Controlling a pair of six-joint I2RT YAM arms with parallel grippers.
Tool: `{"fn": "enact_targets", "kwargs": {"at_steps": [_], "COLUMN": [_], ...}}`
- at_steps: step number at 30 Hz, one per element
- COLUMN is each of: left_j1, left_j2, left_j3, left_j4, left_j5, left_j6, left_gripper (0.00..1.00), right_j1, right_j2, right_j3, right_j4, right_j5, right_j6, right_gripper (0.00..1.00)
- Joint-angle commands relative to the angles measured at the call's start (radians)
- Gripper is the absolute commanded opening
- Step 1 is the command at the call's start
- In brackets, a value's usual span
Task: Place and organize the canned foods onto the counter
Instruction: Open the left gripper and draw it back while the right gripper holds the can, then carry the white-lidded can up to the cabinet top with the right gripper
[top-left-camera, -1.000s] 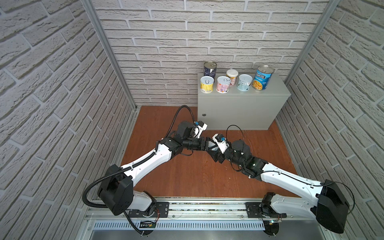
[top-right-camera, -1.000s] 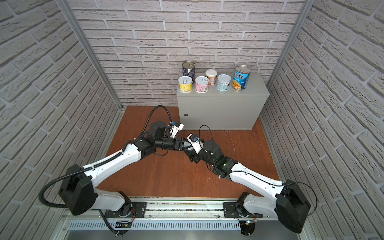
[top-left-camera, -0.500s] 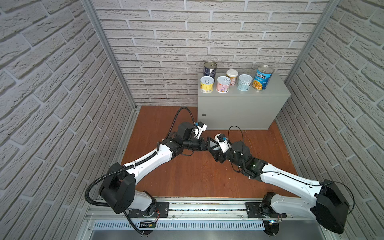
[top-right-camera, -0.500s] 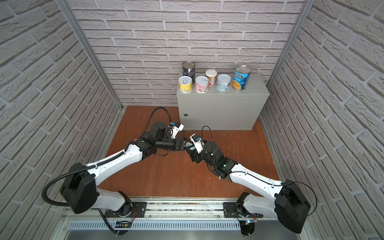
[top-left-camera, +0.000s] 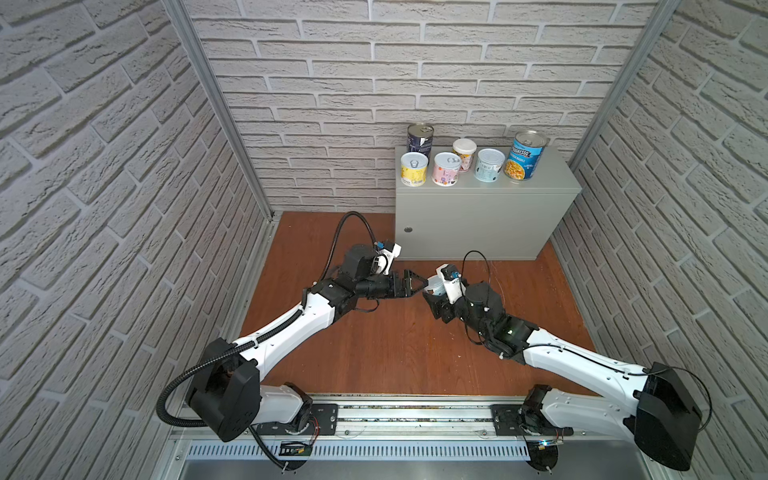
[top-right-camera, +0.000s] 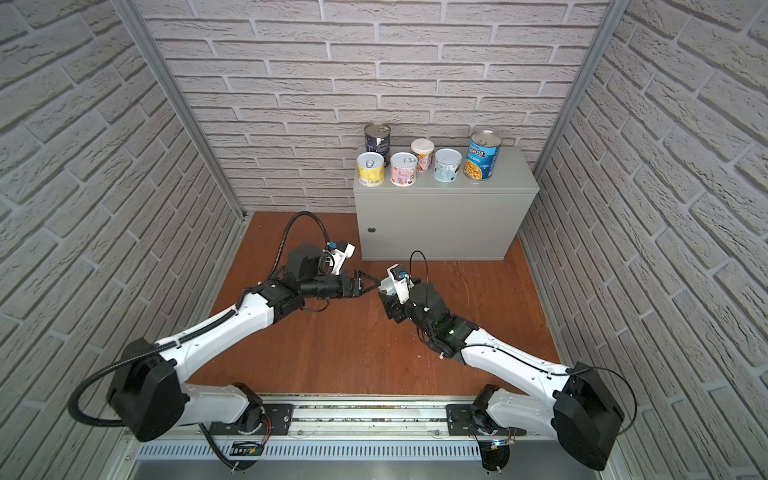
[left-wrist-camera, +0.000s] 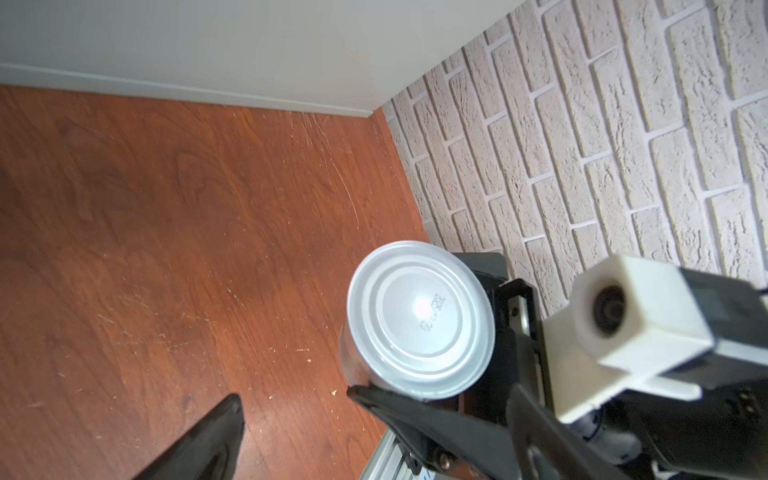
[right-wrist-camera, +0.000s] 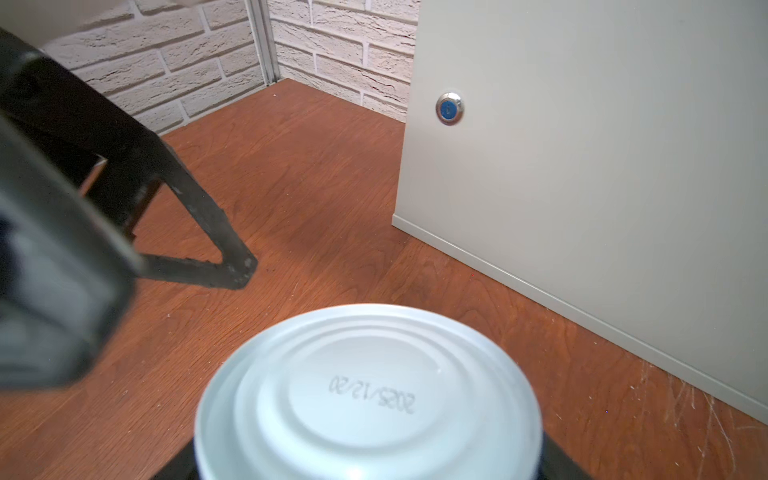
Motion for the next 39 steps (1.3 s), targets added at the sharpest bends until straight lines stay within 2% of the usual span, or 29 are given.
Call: {"fn": "enact_targets", "kwargs": {"at_steps": [1, 4, 8, 18, 26, 39], "left_j1": [0.011, 0.020, 0.030, 0.031, 0.032, 0.031], "left_j2": [-0.047, -0.071, -0.097, -0.215, -0.277, -0.335], "left_j3": [-0.030, -0.059, -0.076, -0.117, -0.140, -0.240], "left_j4": [0.028, 0.031, 0.055, -0.028, -0.054, -0.049], "left_j5": [-0.063, -0.103, -0.091, -0.268, -0.359, -0.422], "left_j6": [0.052, 0.057, 0.062, 0.172, 0.205, 0.202], "left_gripper": [0.98, 0.98, 0.98, 0.98, 0.98, 0.98], "right_j1": [-0.016, -0.032, -0.080, -0.237, -0.297, -0.393], "right_j2": [-0.086, -0.140, -0.188, -0.239, -0.205, -0.002], "right_j3": [0.004, 0.010, 0.061, 0.219, 0.385, 0.606], "right_j4": [0.043, -0.005, -0.116, -0.298, -0.329, -0.191], "right_j5": [0.080, 0.140, 0.212, 0.215, 0.158, 0.012], "right_j6": [0.033, 0.043, 0.058, 0.073, -0.023, -0.003], "right_gripper": [0.62, 0.63, 0.63, 0.64, 0.65, 0.66]}}
